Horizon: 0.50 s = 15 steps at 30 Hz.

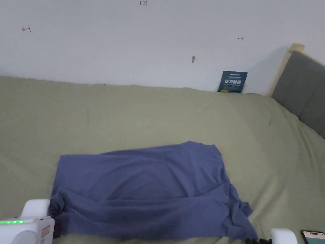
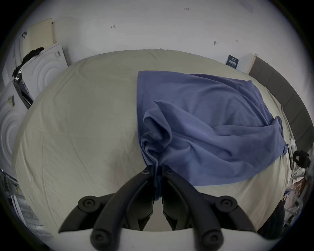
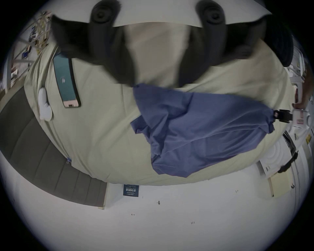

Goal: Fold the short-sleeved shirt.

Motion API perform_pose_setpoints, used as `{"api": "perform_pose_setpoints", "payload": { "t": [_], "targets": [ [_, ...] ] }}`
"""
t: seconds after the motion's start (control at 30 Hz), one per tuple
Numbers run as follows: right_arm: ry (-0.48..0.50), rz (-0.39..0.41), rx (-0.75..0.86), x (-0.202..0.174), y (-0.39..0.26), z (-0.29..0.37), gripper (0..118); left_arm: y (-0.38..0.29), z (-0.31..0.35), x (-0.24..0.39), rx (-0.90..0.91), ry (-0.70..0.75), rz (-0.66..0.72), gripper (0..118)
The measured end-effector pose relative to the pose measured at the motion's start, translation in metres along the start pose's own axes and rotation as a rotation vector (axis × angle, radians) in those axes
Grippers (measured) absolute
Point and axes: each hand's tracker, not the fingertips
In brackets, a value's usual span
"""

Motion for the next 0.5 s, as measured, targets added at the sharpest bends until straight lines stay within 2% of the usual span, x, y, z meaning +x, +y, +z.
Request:
{"api": "perform_pose_setpoints", "payload": {
  "t": [0.03, 0.07, 0.23, 0.3, 0.33, 0.37, 0.4, 0.43, 0.5],
  "targets": [
    [-0.009, 0.013, -0.008, 0.002, 0.005, -0.011, 115, -0.001, 0.002, 0.0, 0.006, -0.007, -0.001, 5],
    [-0.005, 0.025, -0.021, 0.004, 0.011, -0.02, 118, 0.0, 0.006, -0.002, 0.012, -0.022, 0.005, 5],
    [-0.031, 0.091, -0.045, 0.011, 0.029, -0.059, 118, 0.008, 0.022, -0.015, 0.058, -0.067, 0.08, 5],
    [-0.022, 0.113, -0.103, 0.009, 0.031, -0.071, 118, 0.011, 0.028, -0.016, 0.058, -0.072, 0.082, 5],
    [-0.012, 0.111, -0.146, 0.008, 0.031, -0.076, 114, 0.011, 0.026, -0.017, 0.055, -0.073, 0.083, 5],
    [0.003, 0.099, -0.154, 0.008, 0.031, -0.077, 90, 0.011, 0.023, -0.019, 0.044, -0.075, 0.085, 5],
    [0.006, 0.101, -0.145, 0.009, 0.031, -0.076, 36, 0.011, 0.022, -0.02, 0.039, -0.075, 0.087, 5],
    [0.027, 0.097, -0.151, 0.008, 0.031, -0.076, 4, 0.01, 0.02, -0.021, 0.034, -0.075, 0.09, 5],
    [0.082, 0.02, -0.151, 0.008, 0.025, -0.06, 4, 0.007, 0.017, -0.024, 0.021, -0.082, 0.104, 5]
  ]
}}
